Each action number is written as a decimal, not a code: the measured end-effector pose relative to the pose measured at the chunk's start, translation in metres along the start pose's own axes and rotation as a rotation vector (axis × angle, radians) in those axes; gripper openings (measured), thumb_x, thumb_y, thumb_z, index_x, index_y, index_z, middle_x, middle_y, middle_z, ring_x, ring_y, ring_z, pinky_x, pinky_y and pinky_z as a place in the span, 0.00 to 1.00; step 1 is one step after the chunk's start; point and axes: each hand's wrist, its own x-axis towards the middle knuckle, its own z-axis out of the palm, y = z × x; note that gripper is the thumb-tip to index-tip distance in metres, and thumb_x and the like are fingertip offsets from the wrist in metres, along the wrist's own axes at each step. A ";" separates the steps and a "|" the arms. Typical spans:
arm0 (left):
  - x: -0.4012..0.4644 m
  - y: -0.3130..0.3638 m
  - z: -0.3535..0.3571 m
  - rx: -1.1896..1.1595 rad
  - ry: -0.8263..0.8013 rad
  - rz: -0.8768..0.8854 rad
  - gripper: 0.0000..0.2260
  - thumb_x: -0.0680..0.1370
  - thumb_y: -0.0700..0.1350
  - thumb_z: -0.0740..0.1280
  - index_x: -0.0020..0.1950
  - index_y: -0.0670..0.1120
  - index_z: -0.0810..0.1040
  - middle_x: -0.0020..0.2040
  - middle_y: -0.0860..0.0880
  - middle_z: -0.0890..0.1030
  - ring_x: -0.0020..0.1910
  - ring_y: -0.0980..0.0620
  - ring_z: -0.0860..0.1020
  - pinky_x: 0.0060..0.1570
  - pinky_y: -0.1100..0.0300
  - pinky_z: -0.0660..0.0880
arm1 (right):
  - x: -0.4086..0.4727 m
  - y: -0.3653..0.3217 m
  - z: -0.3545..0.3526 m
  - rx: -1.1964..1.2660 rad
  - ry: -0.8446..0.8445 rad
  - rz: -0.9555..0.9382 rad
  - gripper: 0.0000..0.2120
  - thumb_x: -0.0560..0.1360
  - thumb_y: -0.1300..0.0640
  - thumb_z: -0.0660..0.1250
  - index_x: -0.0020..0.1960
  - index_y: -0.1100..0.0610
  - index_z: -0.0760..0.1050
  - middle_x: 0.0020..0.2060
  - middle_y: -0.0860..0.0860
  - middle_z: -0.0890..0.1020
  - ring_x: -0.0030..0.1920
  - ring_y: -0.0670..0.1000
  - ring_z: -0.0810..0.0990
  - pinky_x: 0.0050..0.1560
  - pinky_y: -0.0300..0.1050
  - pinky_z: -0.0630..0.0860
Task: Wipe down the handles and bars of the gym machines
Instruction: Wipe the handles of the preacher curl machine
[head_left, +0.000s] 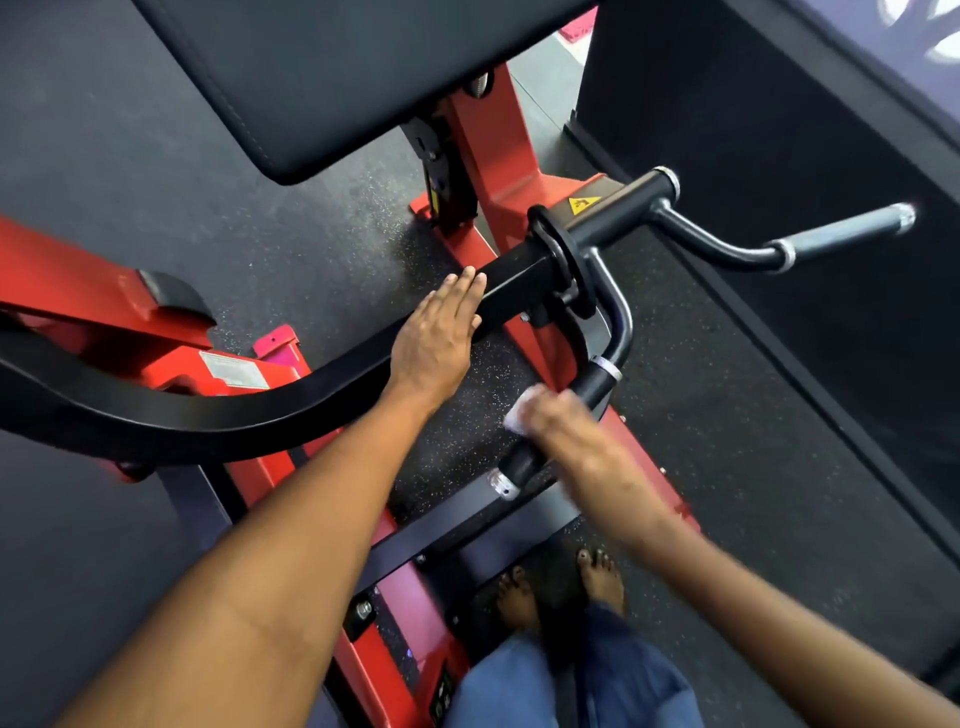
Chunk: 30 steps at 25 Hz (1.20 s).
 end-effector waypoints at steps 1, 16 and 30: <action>0.000 0.000 0.000 0.003 0.001 -0.004 0.24 0.82 0.48 0.45 0.77 0.42 0.60 0.75 0.44 0.64 0.74 0.44 0.63 0.72 0.52 0.61 | 0.002 0.020 -0.012 -0.057 0.085 0.088 0.20 0.79 0.66 0.48 0.65 0.67 0.72 0.63 0.62 0.74 0.68 0.60 0.69 0.74 0.46 0.55; -0.002 0.003 -0.002 0.002 0.018 -0.010 0.20 0.84 0.43 0.51 0.77 0.43 0.60 0.76 0.44 0.63 0.75 0.45 0.62 0.72 0.53 0.59 | 0.022 0.045 -0.022 -0.357 0.085 0.206 0.18 0.72 0.62 0.52 0.52 0.63 0.79 0.50 0.58 0.81 0.57 0.60 0.78 0.69 0.54 0.63; -0.003 0.005 -0.002 0.028 0.018 -0.032 0.21 0.84 0.43 0.51 0.77 0.43 0.59 0.76 0.45 0.63 0.75 0.45 0.62 0.72 0.53 0.60 | -0.013 0.055 0.000 -0.181 0.132 0.064 0.24 0.75 0.68 0.46 0.69 0.66 0.67 0.68 0.61 0.70 0.74 0.55 0.59 0.74 0.53 0.54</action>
